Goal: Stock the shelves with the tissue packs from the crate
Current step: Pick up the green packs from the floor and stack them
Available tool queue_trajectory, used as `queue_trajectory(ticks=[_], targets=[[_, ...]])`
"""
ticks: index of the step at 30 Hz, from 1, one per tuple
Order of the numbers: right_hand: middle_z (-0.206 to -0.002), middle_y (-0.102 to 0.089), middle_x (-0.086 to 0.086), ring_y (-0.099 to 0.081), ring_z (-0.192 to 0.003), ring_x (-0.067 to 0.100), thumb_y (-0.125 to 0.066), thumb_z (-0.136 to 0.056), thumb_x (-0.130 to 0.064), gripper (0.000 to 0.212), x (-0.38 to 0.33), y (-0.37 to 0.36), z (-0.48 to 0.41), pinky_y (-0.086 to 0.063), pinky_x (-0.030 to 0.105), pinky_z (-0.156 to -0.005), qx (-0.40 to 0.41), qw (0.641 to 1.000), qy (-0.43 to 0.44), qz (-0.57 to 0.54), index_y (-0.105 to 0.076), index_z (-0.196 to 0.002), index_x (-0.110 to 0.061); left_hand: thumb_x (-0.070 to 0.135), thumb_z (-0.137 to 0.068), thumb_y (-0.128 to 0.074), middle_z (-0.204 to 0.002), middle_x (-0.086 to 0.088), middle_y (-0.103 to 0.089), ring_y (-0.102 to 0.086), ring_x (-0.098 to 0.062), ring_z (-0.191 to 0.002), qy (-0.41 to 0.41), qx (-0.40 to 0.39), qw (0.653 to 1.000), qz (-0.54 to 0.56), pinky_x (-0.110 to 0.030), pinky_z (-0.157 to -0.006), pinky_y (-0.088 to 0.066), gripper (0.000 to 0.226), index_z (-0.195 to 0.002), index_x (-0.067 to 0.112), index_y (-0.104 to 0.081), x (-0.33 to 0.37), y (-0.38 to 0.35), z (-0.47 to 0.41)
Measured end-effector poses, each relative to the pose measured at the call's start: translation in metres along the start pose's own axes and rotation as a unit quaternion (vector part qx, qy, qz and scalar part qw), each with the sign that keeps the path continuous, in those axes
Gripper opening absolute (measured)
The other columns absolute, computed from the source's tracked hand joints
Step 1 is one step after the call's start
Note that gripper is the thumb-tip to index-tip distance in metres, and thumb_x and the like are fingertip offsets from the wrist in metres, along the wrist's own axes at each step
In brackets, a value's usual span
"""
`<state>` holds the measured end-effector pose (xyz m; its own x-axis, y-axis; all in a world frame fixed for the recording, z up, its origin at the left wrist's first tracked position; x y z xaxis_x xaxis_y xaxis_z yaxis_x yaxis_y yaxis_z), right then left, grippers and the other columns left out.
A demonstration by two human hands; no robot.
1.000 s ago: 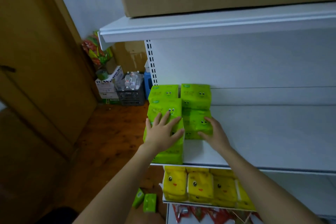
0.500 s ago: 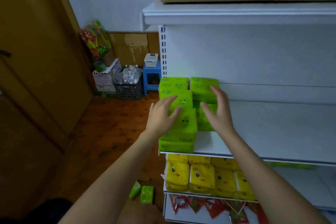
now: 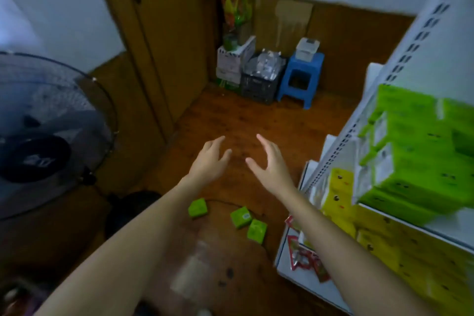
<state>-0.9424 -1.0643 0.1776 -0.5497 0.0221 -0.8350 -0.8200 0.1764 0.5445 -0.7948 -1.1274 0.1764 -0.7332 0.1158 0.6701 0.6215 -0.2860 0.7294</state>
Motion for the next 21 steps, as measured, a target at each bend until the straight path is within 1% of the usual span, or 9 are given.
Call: queue_trajectory(ticks=[2,4,6,9,12,14,17,19,21], targets=[[-0.146,-0.032,0.005,-0.032,-0.134,0.018,-0.058,-0.091,-0.026,0.06,0.018,-0.036,-0.009,-0.03,0.027,-0.104,-0.032,0.998,-0.047,-0.007,-0.03,-0.143,-0.02,0.037,-0.099,-0.04,-0.151,-0.009,-0.028,-0.035,-0.026,-0.135,0.045,-0.011,0.999,0.005,-0.038,-0.107,-0.037,0.053,-0.147,0.021,-0.025,-0.041,0.006,-0.004],[-0.145,-0.032,0.008,-0.034,-0.133,0.021,-0.058,-0.091,-0.025,0.06,0.038,-0.064,-0.016,-0.031,0.032,-0.107,-0.051,0.994,-0.091,-0.011,-0.03,-0.143,-0.017,0.037,-0.099,-0.039,-0.15,-0.01,-0.029,-0.037,-0.026,-0.133,0.072,-0.028,0.997,0.003,-0.037,-0.106,-0.037,0.053,-0.146,0.019,-0.026,-0.076,0.002,-0.009],[-0.144,-0.035,0.01,-0.037,-0.132,0.024,-0.059,-0.09,-0.024,0.06,0.064,-0.089,-0.026,-0.033,0.038,-0.108,-0.066,0.989,-0.133,-0.012,-0.031,-0.143,-0.015,0.036,-0.099,-0.039,-0.149,-0.011,-0.03,-0.037,-0.027,-0.133,0.089,-0.055,0.995,-0.005,-0.034,-0.103,-0.035,0.052,-0.146,0.018,-0.025,-0.106,-0.01,-0.018],[-0.139,-0.04,0.015,-0.042,-0.127,0.028,-0.062,-0.088,-0.025,0.062,0.113,-0.12,-0.031,-0.036,0.04,-0.106,-0.084,0.976,-0.199,-0.008,-0.033,-0.142,-0.014,0.033,-0.099,-0.041,-0.145,-0.014,-0.032,-0.041,-0.03,-0.127,0.116,-0.106,0.987,-0.019,-0.033,-0.1,-0.035,0.052,-0.146,0.015,-0.026,-0.147,-0.043,-0.03],[-0.139,-0.04,0.016,-0.04,-0.129,0.029,-0.063,-0.087,-0.023,0.064,0.176,-0.141,-0.041,-0.034,0.041,-0.107,-0.103,0.957,-0.271,-0.003,-0.032,-0.142,-0.013,0.025,-0.098,-0.044,-0.143,-0.018,-0.034,-0.039,-0.033,-0.128,0.161,-0.143,0.976,-0.021,-0.031,-0.101,-0.033,0.051,-0.144,0.011,-0.029,-0.19,-0.09,-0.054],[-0.139,-0.039,0.016,-0.039,-0.129,0.029,-0.062,-0.087,-0.022,0.064,0.225,-0.154,-0.048,-0.033,0.04,-0.107,-0.117,0.944,-0.309,0.019,-0.032,-0.142,-0.011,0.022,-0.097,-0.045,-0.14,-0.02,-0.037,-0.041,-0.034,-0.125,0.201,-0.158,0.967,-0.013,-0.031,-0.099,-0.034,0.049,-0.143,0.009,-0.032,-0.218,-0.126,-0.07],[-0.138,-0.041,0.019,-0.039,-0.129,0.031,-0.063,-0.087,-0.019,0.063,0.307,-0.17,-0.059,-0.031,0.035,-0.107,-0.108,0.93,-0.35,0.037,-0.033,-0.141,-0.008,0.02,-0.097,-0.045,-0.141,-0.021,-0.041,-0.044,-0.035,-0.126,0.248,-0.162,0.955,0.003,-0.034,-0.099,-0.036,0.048,-0.142,0.007,-0.034,-0.259,-0.187,-0.095],[-0.138,-0.041,0.019,-0.039,-0.129,0.03,-0.063,-0.087,-0.018,0.063,0.366,-0.187,-0.067,-0.029,0.034,-0.106,-0.098,0.925,-0.363,0.055,-0.034,-0.141,-0.008,0.023,-0.096,-0.046,-0.143,-0.018,-0.04,-0.044,-0.034,-0.127,0.269,-0.173,0.947,0.015,-0.035,-0.101,-0.036,0.05,-0.142,0.009,-0.033,-0.291,-0.236,-0.113],[-0.131,-0.045,0.011,-0.044,-0.121,0.025,-0.065,-0.085,-0.023,0.063,0.432,-0.213,-0.061,-0.036,0.036,-0.102,-0.124,0.911,-0.387,0.064,-0.036,-0.14,-0.014,0.032,-0.094,-0.046,-0.142,-0.014,-0.041,-0.046,-0.032,-0.126,0.299,-0.196,0.934,0.016,-0.035,-0.103,-0.038,0.053,-0.143,0.014,-0.032,-0.324,-0.288,-0.124]])
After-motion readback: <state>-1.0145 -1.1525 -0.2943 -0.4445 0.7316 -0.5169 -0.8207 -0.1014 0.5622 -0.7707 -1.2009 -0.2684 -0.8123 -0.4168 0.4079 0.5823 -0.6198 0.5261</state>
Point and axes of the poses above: each hand's wrist, its own z-axis away from the middle knuckle, its own y-axis out of the back of the hand, x = y × z, the point moved 3 cm from there along -z, towards the middle knuckle
